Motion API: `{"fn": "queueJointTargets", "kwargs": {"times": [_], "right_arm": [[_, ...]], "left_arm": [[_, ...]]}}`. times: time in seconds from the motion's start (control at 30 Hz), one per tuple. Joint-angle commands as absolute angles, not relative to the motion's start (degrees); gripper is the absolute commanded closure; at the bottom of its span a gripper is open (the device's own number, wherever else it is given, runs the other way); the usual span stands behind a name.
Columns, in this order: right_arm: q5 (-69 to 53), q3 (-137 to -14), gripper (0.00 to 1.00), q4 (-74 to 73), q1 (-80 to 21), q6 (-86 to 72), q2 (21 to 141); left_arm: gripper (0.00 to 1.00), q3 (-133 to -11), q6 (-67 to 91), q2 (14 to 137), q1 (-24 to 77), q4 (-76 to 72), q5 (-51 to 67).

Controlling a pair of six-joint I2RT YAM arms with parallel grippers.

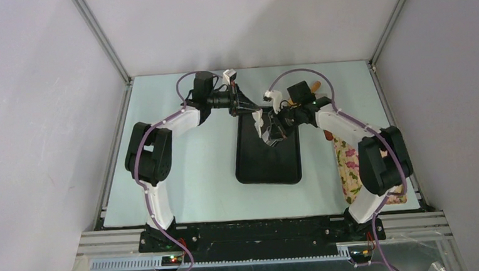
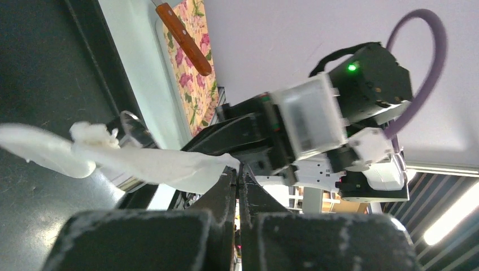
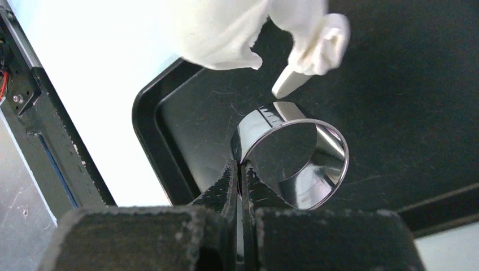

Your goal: Roll out the dumpling wrappers from the dough

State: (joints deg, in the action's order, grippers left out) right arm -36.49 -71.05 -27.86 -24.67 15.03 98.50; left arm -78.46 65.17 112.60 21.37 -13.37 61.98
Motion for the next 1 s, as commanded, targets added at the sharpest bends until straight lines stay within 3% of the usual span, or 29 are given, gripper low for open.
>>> {"fn": "queueJointTargets", "kwargs": {"times": [0.0,0.27,0.53,0.97], "right_arm": [[-36.08,-72.54,1.0,-28.56,-23.03,16.51,91.73],[-36.13,-73.76,1.0,-24.1,-20.7,12.85,93.42],[-30.62,-73.83,1.0,-22.32,-24.94,10.51,96.36],[-32.13,-73.16,1.0,-34.52,-16.73,18.31,89.31]], "left_arm": [[1.0,-78.6,66.12,109.12,21.53,-16.19,63.78],[1.0,-78.25,66.03,107.64,21.56,-16.71,63.79],[1.0,-78.3,66.01,107.81,21.57,-16.86,63.37],[0.99,-79.86,62.56,112.51,22.85,-16.85,63.46]]}}
